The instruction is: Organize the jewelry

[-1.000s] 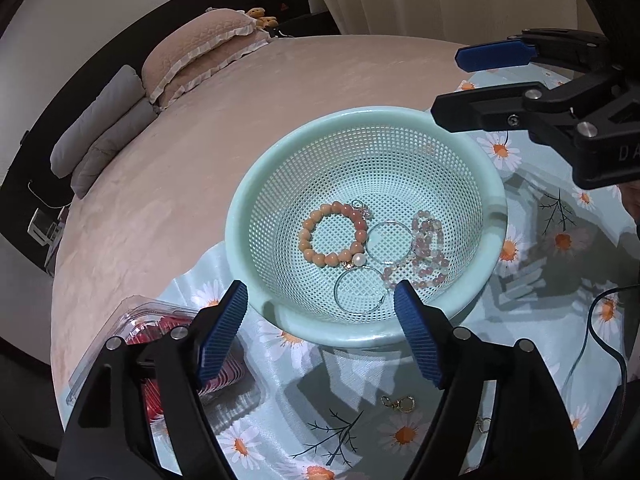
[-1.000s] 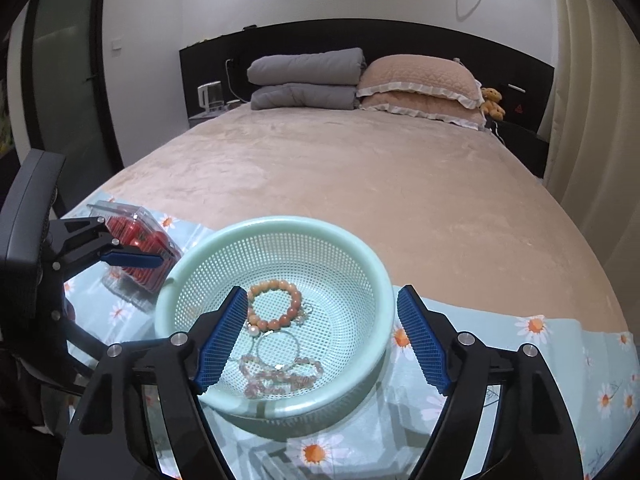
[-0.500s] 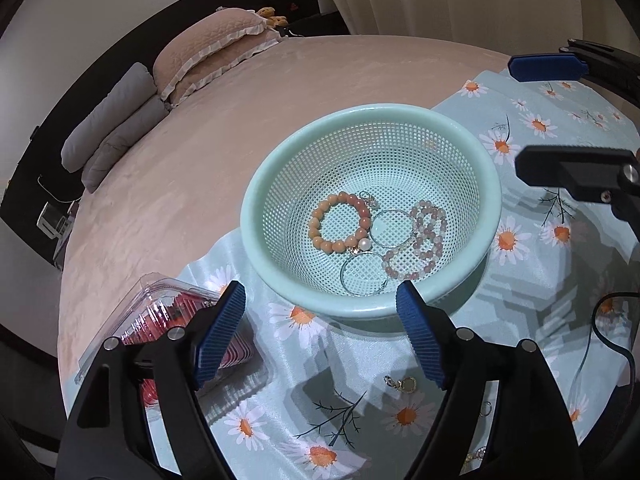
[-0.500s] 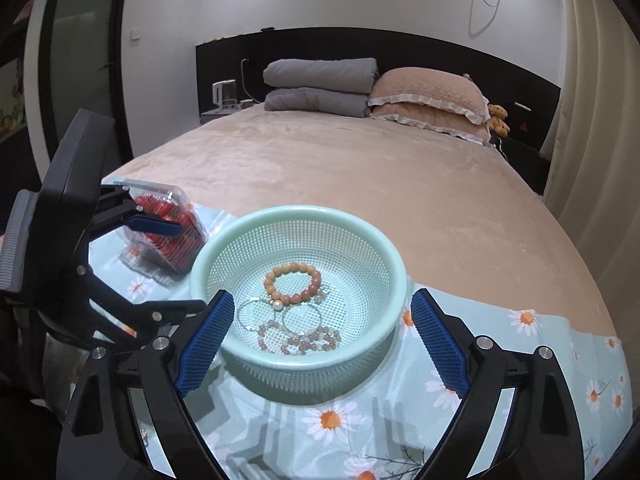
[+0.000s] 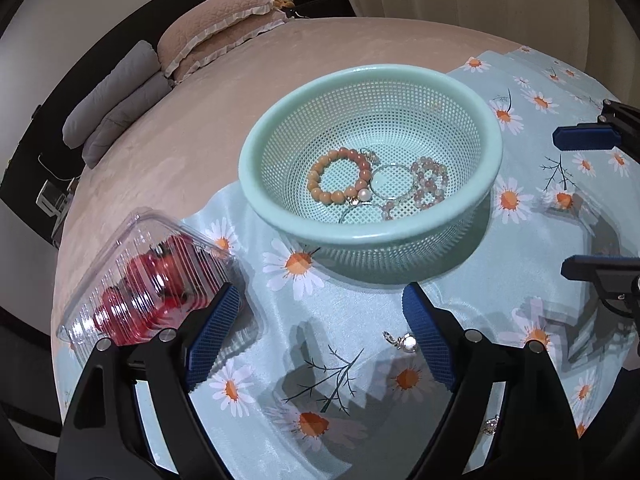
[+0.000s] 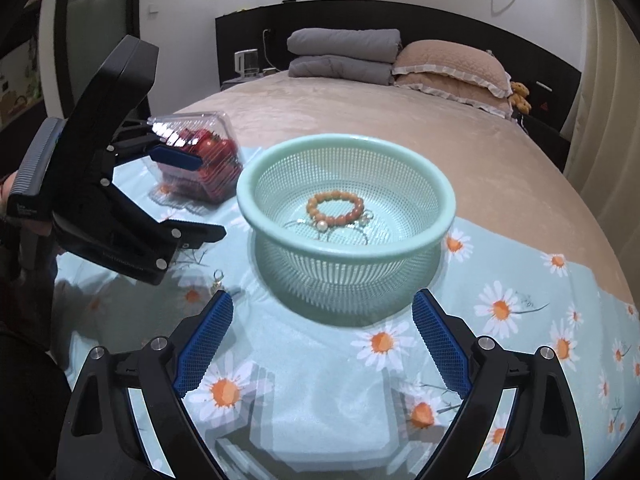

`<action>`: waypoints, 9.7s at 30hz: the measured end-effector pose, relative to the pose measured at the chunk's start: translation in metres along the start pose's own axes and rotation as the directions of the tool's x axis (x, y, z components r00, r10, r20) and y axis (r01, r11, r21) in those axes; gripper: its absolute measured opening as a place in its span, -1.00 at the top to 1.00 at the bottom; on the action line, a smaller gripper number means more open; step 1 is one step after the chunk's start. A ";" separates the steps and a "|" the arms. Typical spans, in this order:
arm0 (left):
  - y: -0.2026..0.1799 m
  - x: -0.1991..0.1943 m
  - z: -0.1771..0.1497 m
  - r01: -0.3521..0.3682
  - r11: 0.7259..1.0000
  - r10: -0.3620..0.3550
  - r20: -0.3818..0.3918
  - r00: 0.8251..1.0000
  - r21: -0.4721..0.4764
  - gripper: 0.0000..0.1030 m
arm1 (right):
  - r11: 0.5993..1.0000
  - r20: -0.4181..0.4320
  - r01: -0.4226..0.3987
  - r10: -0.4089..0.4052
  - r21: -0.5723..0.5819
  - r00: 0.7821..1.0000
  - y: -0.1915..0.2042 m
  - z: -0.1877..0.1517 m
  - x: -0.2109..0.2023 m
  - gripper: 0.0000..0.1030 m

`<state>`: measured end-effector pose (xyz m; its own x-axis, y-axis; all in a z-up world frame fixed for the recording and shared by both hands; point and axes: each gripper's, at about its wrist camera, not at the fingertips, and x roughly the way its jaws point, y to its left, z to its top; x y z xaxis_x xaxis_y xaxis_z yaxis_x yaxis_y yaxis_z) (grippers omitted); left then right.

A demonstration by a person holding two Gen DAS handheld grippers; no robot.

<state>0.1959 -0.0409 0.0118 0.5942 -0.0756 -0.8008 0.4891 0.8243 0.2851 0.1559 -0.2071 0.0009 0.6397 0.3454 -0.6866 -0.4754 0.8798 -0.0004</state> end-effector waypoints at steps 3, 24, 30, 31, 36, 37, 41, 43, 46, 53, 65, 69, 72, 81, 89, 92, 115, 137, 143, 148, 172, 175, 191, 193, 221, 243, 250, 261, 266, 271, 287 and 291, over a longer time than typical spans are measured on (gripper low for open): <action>0.003 0.005 -0.014 0.035 0.999 -0.035 -0.007 0.999 -0.030 -0.61 | 0.999 -0.015 -0.036 0.036 0.023 0.999 0.005 -0.014 0.011 -0.69; -0.010 0.024 -0.050 0.170 0.984 -0.171 -0.019 0.985 -0.052 -0.65 | 0.984 -0.098 -0.176 0.173 -0.020 0.980 0.044 -0.036 0.046 -0.13; -0.010 0.035 -0.050 0.185 0.981 -0.187 -0.032 0.982 -0.063 -0.62 | 0.978 -0.094 -0.203 0.198 -0.050 0.976 0.056 -0.037 0.047 -0.01; -0.012 0.036 -0.051 0.189 0.980 -0.192 -0.034 0.981 -0.067 -0.59 | 0.977 -0.093 -0.208 0.203 -0.054 0.975 0.058 -0.037 0.048 0.06; -0.014 0.036 -0.050 0.223 0.973 -0.225 -0.024 0.974 -0.068 -0.33 | 0.965 -0.094 -0.249 0.242 -0.078 0.966 0.068 -0.035 0.050 0.34; -0.016 0.035 -0.050 0.233 0.970 -0.235 -0.020 0.972 -0.065 -0.20 | 0.964 -0.095 -0.255 0.247 -0.078 0.964 0.069 -0.034 0.051 0.35; -0.016 0.034 -0.053 0.256 0.964 -0.257 -0.017 0.966 -0.073 0.04 | 0.962 -0.092 -0.263 0.256 -0.070 0.962 0.069 -0.034 0.050 0.33; -0.012 0.035 -0.053 0.265 0.960 -0.268 -0.015 0.963 -0.089 0.12 | 0.958 -0.085 -0.279 0.273 -0.069 0.958 0.069 -0.034 0.048 0.33; -0.010 0.038 -0.051 0.259 0.963 -0.261 -0.016 0.965 -0.082 0.14 | 0.954 -0.092 -0.290 0.283 -0.074 0.955 0.071 -0.034 0.050 0.33; -0.015 0.037 -0.052 0.271 0.961 -0.272 -0.013 0.962 -0.059 0.66 | 0.963 -0.117 -0.266 0.261 -0.037 0.958 0.063 -0.034 0.060 0.79; -0.010 0.032 -0.056 0.278 0.959 -0.279 -0.016 0.960 -0.064 0.66 | 0.961 -0.118 -0.276 0.273 -0.015 0.955 0.054 -0.033 0.053 0.99; -0.010 0.029 -0.058 0.268 0.962 -0.269 -0.017 0.963 -0.059 0.66 | 0.961 -0.101 -0.276 0.274 -0.001 0.956 0.046 -0.032 0.048 0.99; -0.007 0.029 -0.058 0.258 0.964 -0.260 -0.019 0.965 -0.066 0.66 | 0.955 -0.086 -0.296 0.295 0.005 0.952 0.048 -0.030 0.048 0.90; 0.002 0.027 -0.064 0.227 0.970 -0.229 -0.021 0.973 -0.084 0.66 | 0.961 -0.072 -0.271 0.268 -0.045 0.961 0.061 -0.025 0.052 0.16; 0.004 0.027 -0.065 0.227 0.969 -0.230 -0.015 0.973 -0.099 0.66 | 0.967 -0.109 -0.251 0.246 -0.038 0.963 0.060 -0.027 0.065 0.85; 0.008 0.025 -0.067 0.225 0.968 -0.228 -0.010 0.974 -0.108 0.66 | 0.965 -0.111 -0.259 0.254 -0.031 0.961 0.055 -0.029 0.060 0.86; 0.044 -0.044 0.012 0.153 0.987 -0.144 0.154 0.978 -0.050 0.66 | 0.993 0.115 -0.014 0.028 -0.121 0.993 -0.010 0.053 -0.038 0.86; 0.031 0.017 0.053 0.180 0.983 -0.175 0.093 0.980 -0.047 -0.46 | 0.998 0.074 -0.007 0.011 -0.058 0.997 -0.021 0.067 0.022 0.24; 0.030 0.006 0.035 0.128 0.991 -0.125 0.094 0.988 -0.032 -0.87 | 0.997 0.124 -0.036 0.044 -0.069 0.991 -0.023 0.051 0.005 -0.15; 0.013 0.002 0.016 0.115 0.993 -0.116 0.077 0.990 0.023 -0.88 | 0.975 0.101 -0.114 0.135 -0.190 0.986 0.000 0.025 -0.005 -0.32; -0.055 -0.022 -0.100 0.383 0.843 -0.388 -0.069 0.919 0.378 -0.88 | 0.833 -0.137 -0.381 0.357 -0.402 0.924 0.084 -0.051 0.018 -0.18; -0.055 -0.018 -0.095 0.428 0.828 -0.436 -0.063 0.898 0.362 -0.75 | 0.823 -0.171 -0.402 0.364 -0.401 0.916 0.090 -0.053 0.023 0.08; -0.065 -0.009 -0.095 0.506 0.779 -0.512 -0.090 0.854 0.371 0.77 | 0.803 -0.193 -0.348 0.289 -0.484 0.938 0.105 -0.062 0.021 0.83; -0.063 -0.007 -0.093 0.498 0.788 -0.502 -0.090 0.860 0.361 0.77 | 0.807 -0.189 -0.327 0.267 -0.492 0.945 0.104 -0.061 0.017 0.83; -0.029 -0.040 -0.053 0.423 0.848 -0.452 0.020 0.892 0.318 0.77 | 0.885 -0.096 -0.140 0.108 -0.443 0.989 0.052 -0.016 -0.036 0.83; 0.001 0.031 0.069 0.310 0.942 -0.305 0.061 0.951 -0.127 0.76 | 0.953 0.026 0.022 -0.015 -0.302 1.000 -0.020 0.082 0.027 0.82; -0.013 0.039 0.066 0.328 0.939 -0.324 0.047 0.945 -0.106 0.76 | 0.973 -0.040 -0.025 0.017 -0.228 0.999 -0.030 0.064 0.067 0.82; 0.002 0.023 0.058 0.229 0.949 -0.197 0.160 0.967 -0.214 -0.24 | 0.990 0.022 0.077 -0.075 -0.122 0.997 -0.044 0.063 0.058 -0.51; 0.003 0.014 0.058 0.152 0.960 -0.110 0.182 0.977 -0.236 -0.74 | 0.985 0.042 0.157 -0.154 -0.065 0.987 -0.054 0.061 0.046 -0.71; 0.007 0.008 0.060 0.051 0.952 0.017 0.218 0.976 -0.302 -0.86 | 0.969 0.036 0.247 -0.247 0.004 0.968 -0.058 0.056 0.037 -0.80; -0.010 -0.023 0.054 0.009 0.958 0.071 0.269 0.960 -0.286 -0.89 | 0.921 -0.037 0.306 -0.306 0.241 0.951 -0.073 0.031 0.007 -0.84; -0.010 -0.040 0.052 0.029 0.954 0.060 0.283 0.957 -0.299 -0.89 | 0.921 -0.033 0.309 -0.310 0.238 0.950 -0.063 0.029 -0.008 -0.84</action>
<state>0.2003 -0.0753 0.0684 0.7786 -0.1820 -0.6005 0.2928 0.9518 0.0911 0.1985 -0.2554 0.0272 0.7356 0.0446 -0.6759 -0.0963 0.9946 -0.0393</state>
